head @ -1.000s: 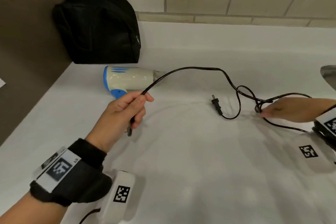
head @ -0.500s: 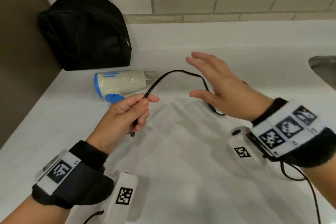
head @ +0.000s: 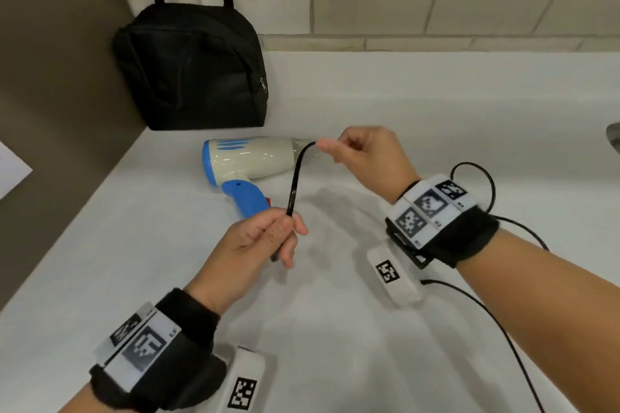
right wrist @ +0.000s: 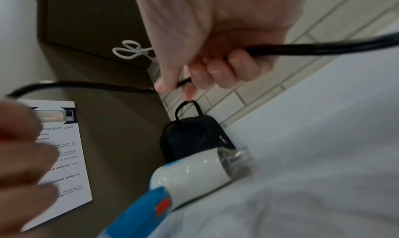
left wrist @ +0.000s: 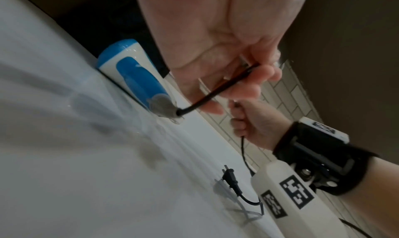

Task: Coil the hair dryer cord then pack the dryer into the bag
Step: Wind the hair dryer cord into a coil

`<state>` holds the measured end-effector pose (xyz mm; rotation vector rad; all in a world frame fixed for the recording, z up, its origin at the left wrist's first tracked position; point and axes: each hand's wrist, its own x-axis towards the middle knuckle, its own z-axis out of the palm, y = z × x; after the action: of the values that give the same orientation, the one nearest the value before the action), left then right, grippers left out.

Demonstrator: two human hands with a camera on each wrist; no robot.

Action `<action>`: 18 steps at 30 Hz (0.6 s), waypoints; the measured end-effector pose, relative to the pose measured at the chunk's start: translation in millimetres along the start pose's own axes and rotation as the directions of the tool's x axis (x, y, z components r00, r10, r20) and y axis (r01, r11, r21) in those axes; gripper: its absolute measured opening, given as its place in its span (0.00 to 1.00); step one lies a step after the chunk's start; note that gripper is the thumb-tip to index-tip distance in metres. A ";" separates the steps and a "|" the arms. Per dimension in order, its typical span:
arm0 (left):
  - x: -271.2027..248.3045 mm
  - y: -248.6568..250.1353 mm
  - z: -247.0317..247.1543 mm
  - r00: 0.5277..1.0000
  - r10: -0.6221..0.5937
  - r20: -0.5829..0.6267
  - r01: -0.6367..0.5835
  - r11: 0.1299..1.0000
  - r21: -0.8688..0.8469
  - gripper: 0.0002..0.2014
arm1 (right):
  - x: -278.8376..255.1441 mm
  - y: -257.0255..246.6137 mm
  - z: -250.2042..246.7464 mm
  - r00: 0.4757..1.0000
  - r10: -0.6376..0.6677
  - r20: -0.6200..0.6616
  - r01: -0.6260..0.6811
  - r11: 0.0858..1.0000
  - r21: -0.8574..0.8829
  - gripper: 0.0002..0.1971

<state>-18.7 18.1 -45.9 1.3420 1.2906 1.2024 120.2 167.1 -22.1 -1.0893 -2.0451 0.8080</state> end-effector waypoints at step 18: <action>20.7 -0.8 29.4 1.000 0.011 0.009 -0.011 0.998 -0.059 0.18 | -90.1 -27.3 17.2 0.731 0.041 0.682 0.206 0.939 -0.276 0.11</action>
<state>10.1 39.5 -49.3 1.3120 1.2337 1.2312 132.6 73.1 -35.4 -0.9343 -2.9280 0.9251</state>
